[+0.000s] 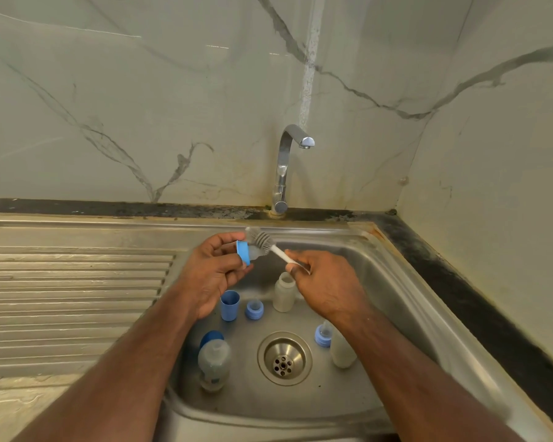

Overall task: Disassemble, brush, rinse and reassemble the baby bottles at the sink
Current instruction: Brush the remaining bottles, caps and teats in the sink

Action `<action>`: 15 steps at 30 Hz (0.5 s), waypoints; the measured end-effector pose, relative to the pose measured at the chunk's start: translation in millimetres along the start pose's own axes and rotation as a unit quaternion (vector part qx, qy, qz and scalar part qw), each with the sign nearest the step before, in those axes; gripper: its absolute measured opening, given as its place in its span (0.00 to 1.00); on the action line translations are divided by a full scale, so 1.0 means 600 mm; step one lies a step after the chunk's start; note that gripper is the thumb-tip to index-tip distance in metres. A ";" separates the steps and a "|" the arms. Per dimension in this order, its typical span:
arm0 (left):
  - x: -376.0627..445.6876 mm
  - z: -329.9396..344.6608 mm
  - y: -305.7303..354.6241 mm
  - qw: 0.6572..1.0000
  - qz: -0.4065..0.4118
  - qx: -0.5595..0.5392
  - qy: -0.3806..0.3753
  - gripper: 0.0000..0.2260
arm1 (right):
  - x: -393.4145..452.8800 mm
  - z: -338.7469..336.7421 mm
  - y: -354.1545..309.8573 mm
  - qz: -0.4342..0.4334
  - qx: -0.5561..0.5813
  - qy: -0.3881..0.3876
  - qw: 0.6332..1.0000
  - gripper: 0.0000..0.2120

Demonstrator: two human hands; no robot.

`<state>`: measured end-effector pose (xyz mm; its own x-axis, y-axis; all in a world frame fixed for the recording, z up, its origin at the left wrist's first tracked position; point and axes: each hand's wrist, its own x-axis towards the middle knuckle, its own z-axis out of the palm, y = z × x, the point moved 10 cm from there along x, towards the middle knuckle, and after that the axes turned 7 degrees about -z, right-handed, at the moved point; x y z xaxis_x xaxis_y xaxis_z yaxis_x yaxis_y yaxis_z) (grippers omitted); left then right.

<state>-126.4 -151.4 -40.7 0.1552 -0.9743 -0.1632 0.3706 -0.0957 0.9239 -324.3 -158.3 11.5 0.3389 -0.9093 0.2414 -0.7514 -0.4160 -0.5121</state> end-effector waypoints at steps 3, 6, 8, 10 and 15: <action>-0.003 -0.001 0.006 1.000 0.008 -0.010 0.002 0.19 | 0.002 -0.018 0.016 0.019 -0.007 0.014 1.000 0.17; -0.003 -0.004 0.009 1.000 0.023 0.020 0.001 0.20 | -0.006 -0.013 -0.006 -0.007 0.042 0.012 0.999 0.17; -0.003 -0.002 0.008 0.999 0.028 0.041 -0.003 0.21 | -0.003 -0.006 -0.006 -0.013 0.018 0.004 1.000 0.17; -0.005 -0.002 0.007 0.998 0.029 0.060 -0.003 0.21 | 0.003 -0.009 0.005 0.003 -0.014 0.005 1.000 0.18; 0.001 -0.002 0.004 0.999 0.018 0.035 -0.010 0.20 | 0.001 -0.016 0.013 -0.003 0.033 0.020 0.999 0.17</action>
<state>-124.4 -151.8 -39.1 0.1488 -0.9813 -0.1224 0.3005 -0.0730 0.9510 -335.4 -161.8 15.9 0.3206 -0.9059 0.2766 -0.7098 -0.4231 -0.5631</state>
